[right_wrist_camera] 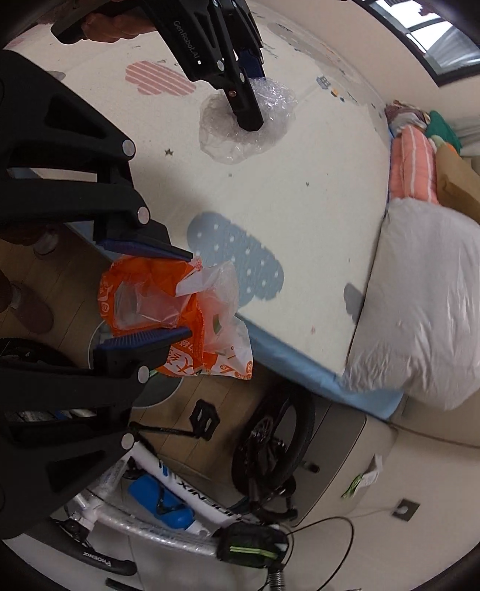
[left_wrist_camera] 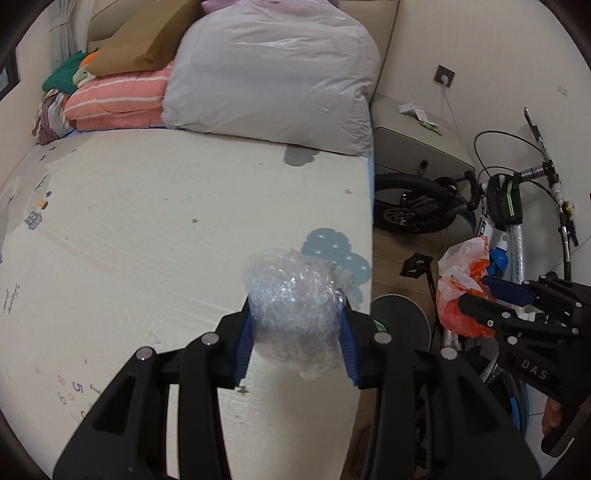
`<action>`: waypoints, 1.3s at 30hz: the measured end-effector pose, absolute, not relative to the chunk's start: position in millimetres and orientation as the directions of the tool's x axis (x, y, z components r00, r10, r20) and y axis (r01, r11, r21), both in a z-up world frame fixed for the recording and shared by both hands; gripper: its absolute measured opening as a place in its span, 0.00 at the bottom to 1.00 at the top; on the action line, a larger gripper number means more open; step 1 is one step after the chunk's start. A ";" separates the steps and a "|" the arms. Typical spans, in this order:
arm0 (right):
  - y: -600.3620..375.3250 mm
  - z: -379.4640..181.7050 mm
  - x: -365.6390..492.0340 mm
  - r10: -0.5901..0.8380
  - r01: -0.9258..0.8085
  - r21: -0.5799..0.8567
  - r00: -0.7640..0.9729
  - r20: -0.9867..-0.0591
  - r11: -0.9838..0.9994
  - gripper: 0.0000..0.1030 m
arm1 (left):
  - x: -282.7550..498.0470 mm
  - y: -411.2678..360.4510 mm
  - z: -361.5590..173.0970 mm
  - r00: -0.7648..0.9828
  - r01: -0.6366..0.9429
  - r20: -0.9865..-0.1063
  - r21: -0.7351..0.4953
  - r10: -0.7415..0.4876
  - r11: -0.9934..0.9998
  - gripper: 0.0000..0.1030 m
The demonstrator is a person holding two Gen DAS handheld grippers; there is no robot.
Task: Collect trash
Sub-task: 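Carry wrap and orange bag to the grey bin and release both inside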
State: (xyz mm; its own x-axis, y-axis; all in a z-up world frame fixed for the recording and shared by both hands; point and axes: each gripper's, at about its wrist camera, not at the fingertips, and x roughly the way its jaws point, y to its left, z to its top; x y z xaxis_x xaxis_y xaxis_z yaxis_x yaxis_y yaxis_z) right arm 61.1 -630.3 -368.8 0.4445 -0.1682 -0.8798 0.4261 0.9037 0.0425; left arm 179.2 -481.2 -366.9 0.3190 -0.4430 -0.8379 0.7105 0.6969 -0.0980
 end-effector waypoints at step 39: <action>-762.9 -364.3 -108.5 -0.290 0.674 0.079 0.416 -0.862 0.734 0.55 | 45.4 -657.5 -388.7 0.153 0.869 -0.832 -0.144 -0.534 0.473 0.71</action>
State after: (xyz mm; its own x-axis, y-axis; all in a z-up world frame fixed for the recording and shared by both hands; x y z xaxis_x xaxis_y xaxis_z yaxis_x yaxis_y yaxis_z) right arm -108.5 -762.9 -364.3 0.4164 -0.2895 -0.8618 0.6745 0.7340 0.0793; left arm 45.4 -657.5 -388.7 0.1529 -0.5341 -0.8315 0.8691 0.4732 -0.1441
